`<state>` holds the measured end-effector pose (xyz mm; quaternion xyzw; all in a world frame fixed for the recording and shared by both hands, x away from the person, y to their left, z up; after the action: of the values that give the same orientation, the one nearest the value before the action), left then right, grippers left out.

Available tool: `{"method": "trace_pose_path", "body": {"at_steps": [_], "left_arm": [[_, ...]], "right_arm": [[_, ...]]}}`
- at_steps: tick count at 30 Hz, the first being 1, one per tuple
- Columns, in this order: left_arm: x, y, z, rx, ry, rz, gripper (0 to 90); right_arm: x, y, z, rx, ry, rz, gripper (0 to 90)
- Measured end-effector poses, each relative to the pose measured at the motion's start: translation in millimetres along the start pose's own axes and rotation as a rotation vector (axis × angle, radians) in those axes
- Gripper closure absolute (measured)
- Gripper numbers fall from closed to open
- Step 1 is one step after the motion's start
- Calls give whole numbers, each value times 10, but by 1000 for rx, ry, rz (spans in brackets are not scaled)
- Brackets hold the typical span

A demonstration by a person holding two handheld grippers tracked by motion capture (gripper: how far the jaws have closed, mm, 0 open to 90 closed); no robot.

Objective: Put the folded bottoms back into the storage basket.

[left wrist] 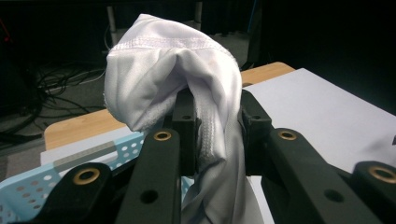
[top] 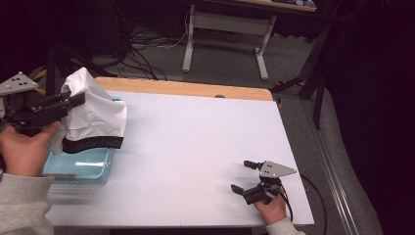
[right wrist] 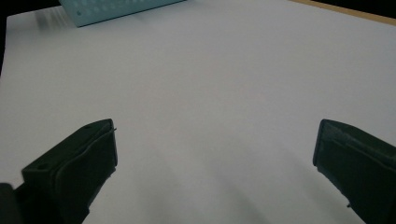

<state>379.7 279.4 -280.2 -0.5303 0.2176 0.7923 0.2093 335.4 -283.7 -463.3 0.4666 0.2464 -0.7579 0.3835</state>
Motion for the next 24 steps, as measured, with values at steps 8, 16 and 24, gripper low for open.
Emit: {"method": "trace_pose_path", "body": {"at_steps": [8, 16, 24], "left_arm": [[55, -85, 155, -23, -7, 6, 739], [106, -148, 281, -40, -12, 12, 739], [153, -200, 388, -50, -17, 18, 738]], "right_arm": [[1, 0, -2, 0, -3, 0, 5], [1, 0, -4, 1, -4, -1, 5], [1, 0, -6, 1, -4, 0, 5]]}}
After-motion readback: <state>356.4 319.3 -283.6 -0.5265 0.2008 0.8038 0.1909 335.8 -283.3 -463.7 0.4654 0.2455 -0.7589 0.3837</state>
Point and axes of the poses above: each handheld gripper's, and its own axes: z roughly backward along the jaws, x roughly out of its underside, y roughly to its right, the point moved 2 cm from there along -z, roughly forward along the jaws, and after that the axes turned 2 degrees about x, right-handed, at the moved point
